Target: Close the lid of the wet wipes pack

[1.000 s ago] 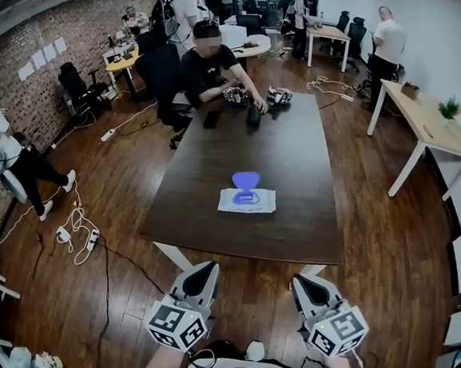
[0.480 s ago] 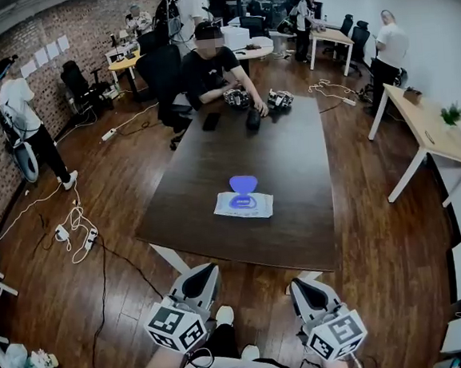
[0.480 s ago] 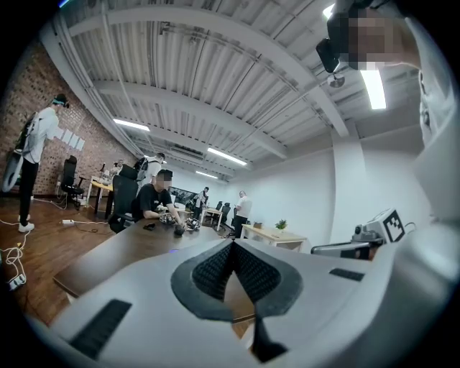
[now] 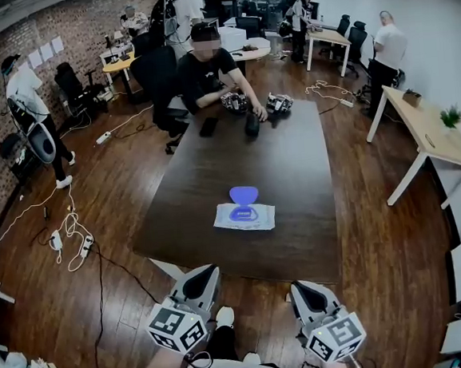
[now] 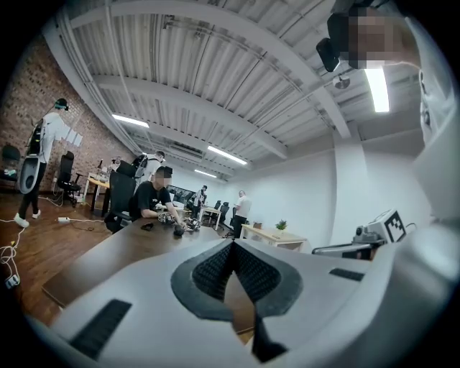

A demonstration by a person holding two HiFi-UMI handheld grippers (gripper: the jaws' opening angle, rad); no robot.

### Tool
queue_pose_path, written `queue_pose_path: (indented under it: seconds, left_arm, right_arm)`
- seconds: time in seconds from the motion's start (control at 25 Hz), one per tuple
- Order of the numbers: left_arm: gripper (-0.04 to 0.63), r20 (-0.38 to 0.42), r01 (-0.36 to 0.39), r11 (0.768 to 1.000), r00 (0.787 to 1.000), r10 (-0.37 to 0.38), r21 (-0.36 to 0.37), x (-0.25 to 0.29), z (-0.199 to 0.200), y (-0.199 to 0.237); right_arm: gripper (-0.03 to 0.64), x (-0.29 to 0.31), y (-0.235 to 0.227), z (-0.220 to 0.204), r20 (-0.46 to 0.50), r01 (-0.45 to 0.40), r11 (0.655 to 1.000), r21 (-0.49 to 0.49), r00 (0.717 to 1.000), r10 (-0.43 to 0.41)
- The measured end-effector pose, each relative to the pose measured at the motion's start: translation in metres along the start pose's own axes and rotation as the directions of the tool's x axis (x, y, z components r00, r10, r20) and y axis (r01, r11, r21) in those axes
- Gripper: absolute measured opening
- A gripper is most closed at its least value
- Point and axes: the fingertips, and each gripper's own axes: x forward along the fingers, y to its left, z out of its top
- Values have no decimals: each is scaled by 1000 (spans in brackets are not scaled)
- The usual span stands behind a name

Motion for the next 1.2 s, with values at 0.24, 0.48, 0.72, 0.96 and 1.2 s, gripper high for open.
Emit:
queue_pose_path:
  seconds: [0.24, 0.48, 0.72, 0.96, 1.2]
  left_arm:
    - [1, -11, 24, 1000, 1000, -24, -9, 32, 7, 41]
    - [2, -18, 43, 999, 999, -43, -10, 68, 19, 80]
    - [2, -33, 75, 997, 997, -74, 8, 97, 29, 113]
    - [0, -43, 106, 994, 994, -105, 2, 129, 41, 147]
    - [0, -43, 130, 991, 991, -130, 9, 155, 48, 174]
  right_arm:
    - [5, 53, -13, 12, -6, 11, 1000, -6, 1000, -11]
    - [5, 104, -32, 26, -10, 28, 1000, -8, 1000, -28]
    - [5, 146, -45, 41, 4, 51, 999, -7, 999, -51]
    - [5, 189, -61, 54, 7, 73, 997, -10, 997, -73]
    - [5, 220, -71, 64, 3, 99, 995, -13, 995, -99]
